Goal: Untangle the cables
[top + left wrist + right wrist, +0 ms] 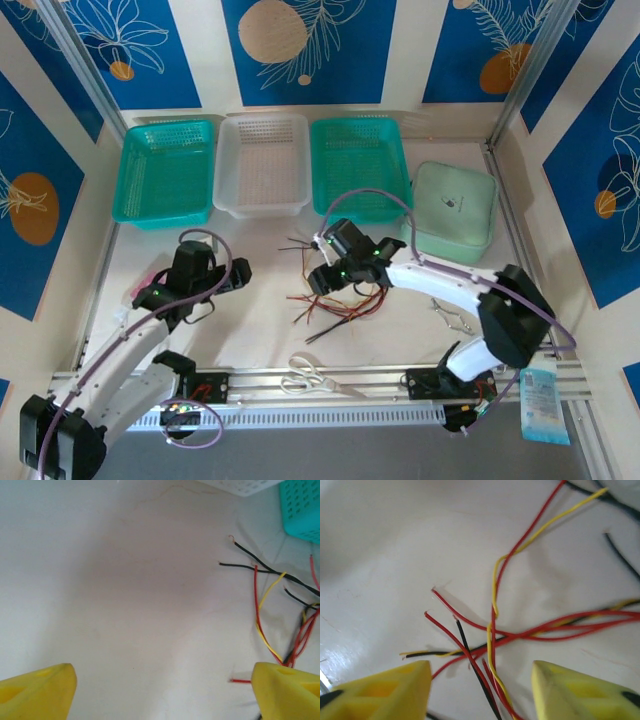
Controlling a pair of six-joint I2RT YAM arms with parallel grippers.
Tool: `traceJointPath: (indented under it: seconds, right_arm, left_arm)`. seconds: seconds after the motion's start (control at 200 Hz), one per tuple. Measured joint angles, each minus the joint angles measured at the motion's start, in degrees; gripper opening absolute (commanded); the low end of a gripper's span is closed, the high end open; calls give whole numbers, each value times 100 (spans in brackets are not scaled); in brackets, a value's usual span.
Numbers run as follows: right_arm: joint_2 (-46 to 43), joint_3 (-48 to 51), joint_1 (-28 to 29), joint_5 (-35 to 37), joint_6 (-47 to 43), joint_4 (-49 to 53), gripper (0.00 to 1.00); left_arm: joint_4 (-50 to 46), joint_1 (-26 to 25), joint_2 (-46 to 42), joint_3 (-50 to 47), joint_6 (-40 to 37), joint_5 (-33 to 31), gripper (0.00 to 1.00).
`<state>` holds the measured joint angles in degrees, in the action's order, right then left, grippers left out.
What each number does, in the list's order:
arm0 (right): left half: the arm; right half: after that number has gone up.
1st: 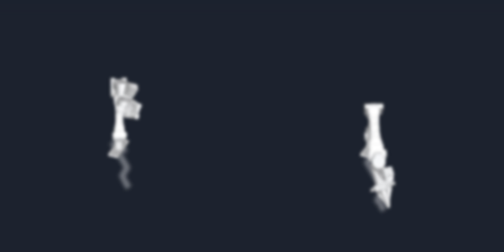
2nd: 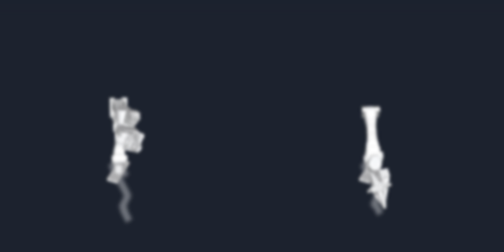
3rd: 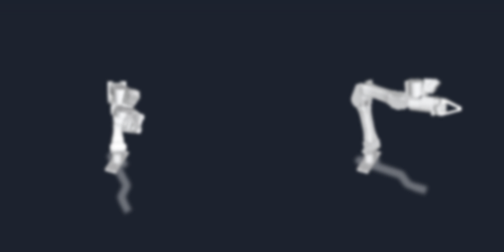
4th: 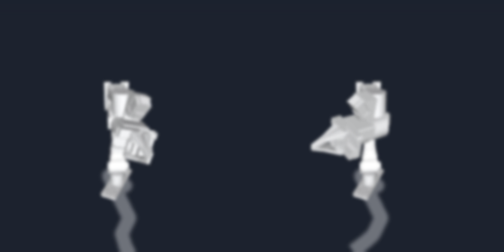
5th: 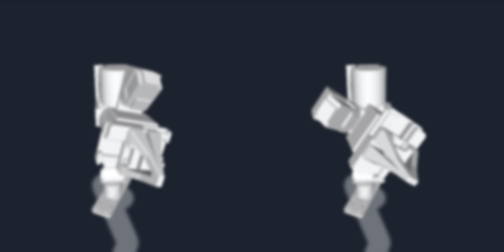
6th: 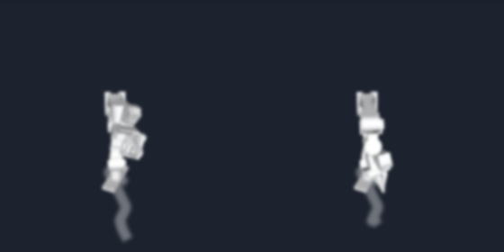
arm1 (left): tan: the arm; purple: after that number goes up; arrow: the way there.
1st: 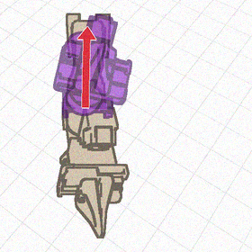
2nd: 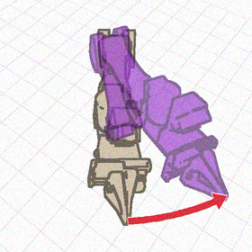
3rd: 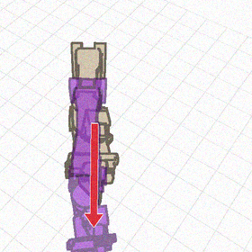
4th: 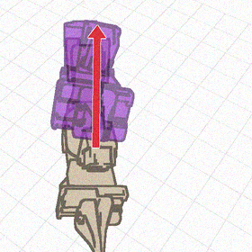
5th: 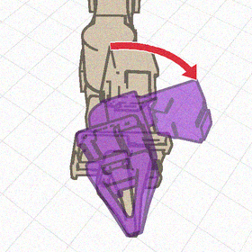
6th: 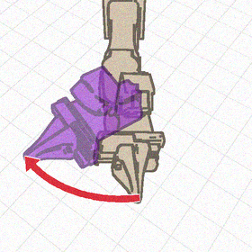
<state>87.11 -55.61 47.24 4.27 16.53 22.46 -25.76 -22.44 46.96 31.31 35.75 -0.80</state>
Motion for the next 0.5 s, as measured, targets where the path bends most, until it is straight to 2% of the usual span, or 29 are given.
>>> traceJointPath:
  seconds: [0.19,0.41,0.5]
  right_arm:
    - [955,-238,-7,-422,-352,-389,42]
    - [1639,-737,-7,-603,-588,-520,33]
    - [1915,-949,-7,-579,-619,-459,33]
  left_arm:
    - [103,-37,-302,-411,243,358,87]
    - [101,-52,-608,-481,450,382,86]
    - [101,-55,-654,-481,492,387,85]
